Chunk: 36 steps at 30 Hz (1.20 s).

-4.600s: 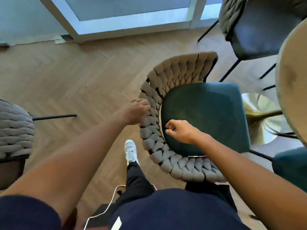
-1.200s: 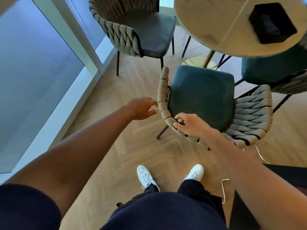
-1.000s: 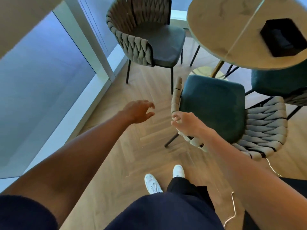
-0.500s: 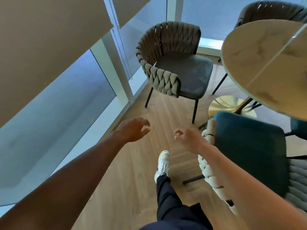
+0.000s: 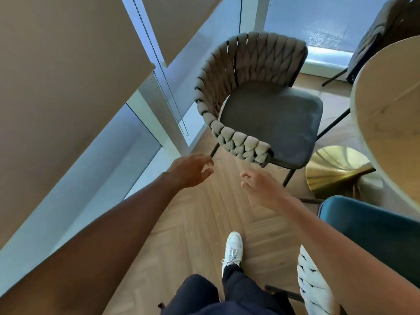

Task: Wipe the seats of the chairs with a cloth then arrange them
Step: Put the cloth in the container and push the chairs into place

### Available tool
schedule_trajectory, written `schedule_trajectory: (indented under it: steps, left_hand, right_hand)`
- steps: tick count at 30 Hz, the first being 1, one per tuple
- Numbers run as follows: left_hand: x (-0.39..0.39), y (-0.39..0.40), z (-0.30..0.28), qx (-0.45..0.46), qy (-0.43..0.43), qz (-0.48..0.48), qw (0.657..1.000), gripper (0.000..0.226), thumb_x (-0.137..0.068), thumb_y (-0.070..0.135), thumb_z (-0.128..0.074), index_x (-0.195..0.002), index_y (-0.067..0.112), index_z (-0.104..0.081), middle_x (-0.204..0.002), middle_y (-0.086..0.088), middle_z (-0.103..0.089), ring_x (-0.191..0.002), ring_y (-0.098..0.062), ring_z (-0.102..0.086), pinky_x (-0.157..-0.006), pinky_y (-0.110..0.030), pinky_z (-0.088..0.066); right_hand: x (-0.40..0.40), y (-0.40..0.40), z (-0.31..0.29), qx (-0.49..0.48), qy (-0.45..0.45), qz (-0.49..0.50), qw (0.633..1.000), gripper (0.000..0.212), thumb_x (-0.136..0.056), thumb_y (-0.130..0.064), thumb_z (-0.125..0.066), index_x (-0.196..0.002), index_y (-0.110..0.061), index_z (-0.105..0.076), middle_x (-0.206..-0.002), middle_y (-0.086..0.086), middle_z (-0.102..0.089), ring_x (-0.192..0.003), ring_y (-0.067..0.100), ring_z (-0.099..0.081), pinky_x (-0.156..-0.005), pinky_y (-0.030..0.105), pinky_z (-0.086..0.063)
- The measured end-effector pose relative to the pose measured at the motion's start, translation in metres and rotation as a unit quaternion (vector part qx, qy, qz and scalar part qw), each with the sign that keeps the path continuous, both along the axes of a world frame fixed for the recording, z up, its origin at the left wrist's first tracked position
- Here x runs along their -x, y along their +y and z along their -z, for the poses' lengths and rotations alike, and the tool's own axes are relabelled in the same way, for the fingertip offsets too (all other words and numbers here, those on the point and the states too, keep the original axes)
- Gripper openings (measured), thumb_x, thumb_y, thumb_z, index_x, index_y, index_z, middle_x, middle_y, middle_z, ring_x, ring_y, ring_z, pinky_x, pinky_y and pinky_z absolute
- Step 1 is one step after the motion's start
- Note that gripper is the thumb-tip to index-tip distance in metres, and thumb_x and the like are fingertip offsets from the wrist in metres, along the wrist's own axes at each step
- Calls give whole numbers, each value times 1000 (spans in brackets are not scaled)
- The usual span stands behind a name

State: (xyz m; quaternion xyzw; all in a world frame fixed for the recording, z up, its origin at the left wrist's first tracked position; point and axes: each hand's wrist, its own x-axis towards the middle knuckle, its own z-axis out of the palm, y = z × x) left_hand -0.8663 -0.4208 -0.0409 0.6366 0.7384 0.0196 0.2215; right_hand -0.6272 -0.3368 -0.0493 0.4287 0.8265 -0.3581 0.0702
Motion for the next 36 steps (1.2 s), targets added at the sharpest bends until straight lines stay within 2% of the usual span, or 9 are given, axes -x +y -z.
schedule_trajectory:
  steps: [13,16,20,23,25,28,30,33,36]
  left_hand:
    - [114,191,50,-28,13,69,997,34,-96,43,-58,-126,26,-61,-142,0,-53,-130,-27,-50,-102,-50,-49]
    - [129,226,69,-73,35,22,996,46,-95,37,-60,-137,22,-52,-154,-6,-37,-145,-32,-29,-116,-52,-34]
    - [151,254,89,-33,-39,-151,987,84,-91,40,-63,-157,18,-15,-164,-16,-5,-151,-39,-7,-121,-50,-17]
    - [161,274,95,-4,-172,-277,945,97,-92,36,-63,-159,20,5,-165,-15,-7,-150,-32,-18,-118,-42,-23]
    - [163,283,100,-8,-224,-319,921,97,-95,25,-62,-159,21,10,-165,-13,-11,-149,-28,-23,-117,-37,-23]
    - [161,287,106,-16,-236,-335,912,96,-96,17,-61,-159,24,11,-165,-9,-13,-149,-27,-25,-118,-39,-24]
    - [155,284,108,-9,-236,-329,914,96,-97,17,-62,-159,26,12,-165,-9,-14,-148,-27,-27,-117,-40,-27]
    - [141,278,108,-2,-241,-311,919,97,-96,21,-63,-159,27,12,-162,-10,-18,-145,-29,-30,-115,-44,-30]
    - [120,269,109,13,-248,-298,922,98,-96,24,-63,-157,32,14,-161,-10,-18,-143,-33,-33,-113,-51,-35]
  right_hand:
    - [128,105,39,-65,-10,77,995,46,-91,-24,-59,-136,-16,-55,-137,5,-54,-122,28,-55,-100,41,-45]
    - [158,121,56,-79,-11,108,991,49,-90,-27,-61,-137,-16,-53,-136,5,-53,-122,29,-53,-102,41,-41]
    - [190,134,79,-73,-73,101,990,54,-90,-50,-62,-133,-19,-51,-130,2,-56,-120,28,-54,-103,41,-39]
    - [197,139,93,-83,-123,62,987,62,-92,-65,-51,-132,-18,-51,-123,2,-62,-112,29,-61,-95,42,-41]
    - [194,146,102,-121,-115,37,985,64,-92,-69,-50,-129,-17,-54,-112,3,-68,-97,31,-68,-77,39,-43]
    - [185,150,104,-201,-117,20,972,62,-69,-75,-73,-98,-21,-70,-67,-4,-67,-52,22,-67,-52,27,-29]
    - [178,149,108,-217,-125,36,967,62,-53,-78,-80,-83,-24,-71,-51,-7,-59,-38,18,-58,-46,22,-26]
    - [161,145,109,-214,-79,59,972,63,-50,-73,-85,-79,-18,-70,-49,-6,-58,-37,20,-58,-44,23,-35]
    - [136,138,106,-182,-62,66,979,66,-69,-70,-75,-100,-12,-69,-70,2,-68,-62,27,-70,-57,33,-49]
